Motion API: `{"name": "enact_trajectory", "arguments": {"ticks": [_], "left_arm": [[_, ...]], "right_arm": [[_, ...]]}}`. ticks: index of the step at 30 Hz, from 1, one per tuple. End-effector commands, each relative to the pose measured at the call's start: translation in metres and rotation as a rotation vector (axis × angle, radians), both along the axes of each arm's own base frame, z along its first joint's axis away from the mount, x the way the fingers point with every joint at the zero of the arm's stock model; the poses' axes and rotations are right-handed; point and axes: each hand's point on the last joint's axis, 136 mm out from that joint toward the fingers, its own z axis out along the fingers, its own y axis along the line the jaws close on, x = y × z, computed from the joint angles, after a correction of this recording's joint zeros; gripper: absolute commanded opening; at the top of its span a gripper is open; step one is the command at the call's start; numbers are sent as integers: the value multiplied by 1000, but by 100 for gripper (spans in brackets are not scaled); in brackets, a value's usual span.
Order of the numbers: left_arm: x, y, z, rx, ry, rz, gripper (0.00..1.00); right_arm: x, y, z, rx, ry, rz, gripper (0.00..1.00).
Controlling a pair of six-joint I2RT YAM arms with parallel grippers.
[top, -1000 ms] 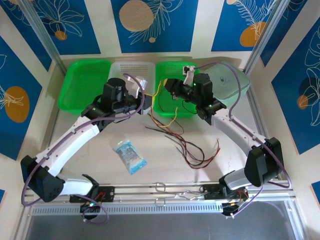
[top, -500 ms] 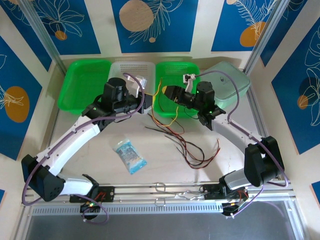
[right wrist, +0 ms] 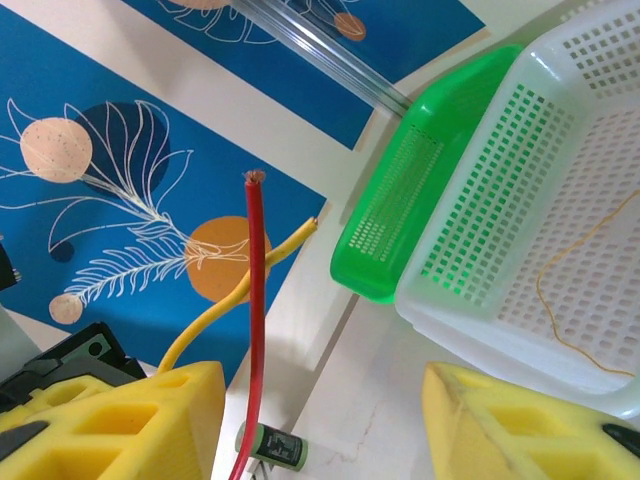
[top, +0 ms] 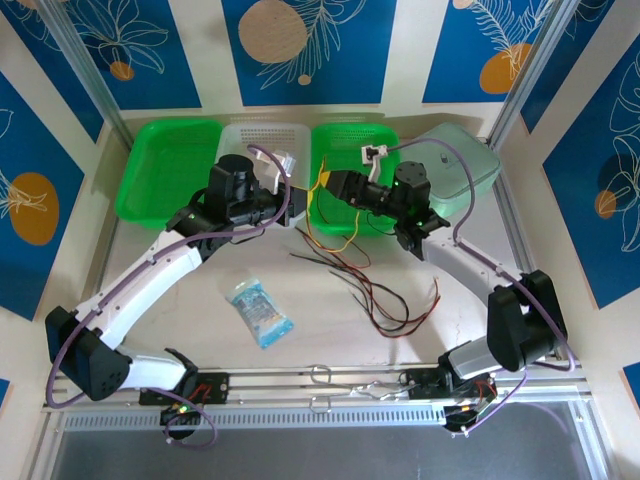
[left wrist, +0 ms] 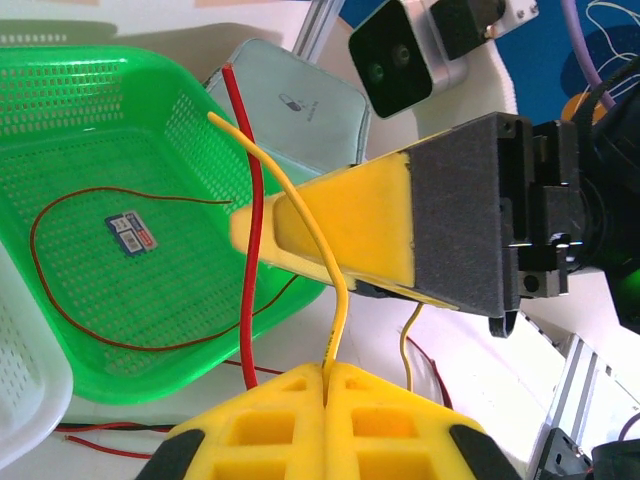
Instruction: Untangle the cables
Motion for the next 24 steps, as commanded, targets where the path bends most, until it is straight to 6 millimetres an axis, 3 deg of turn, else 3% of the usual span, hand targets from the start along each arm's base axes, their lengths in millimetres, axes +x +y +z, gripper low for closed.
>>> {"name": "enact_trajectory", "arguments": {"ticks": [1,14,18,21,24], "left_arm": [[2,-2,19,-51,-24,-11,0],[-2,-2,17,-44,-13,-23,0],[-3,-1,20,-43,-18,-21,0],[-1,2,20,-34,-23,-5,0],[1,7,16,-19,-27,20,0]], "right_arm": [[2,11,14,31,-30,49,55],[15,34,16,191,-1,127,48],[17,40,12,203,21,127,34],[18,40,7,200,64,125,1],[17,37,7,198,68,118,0]]}}
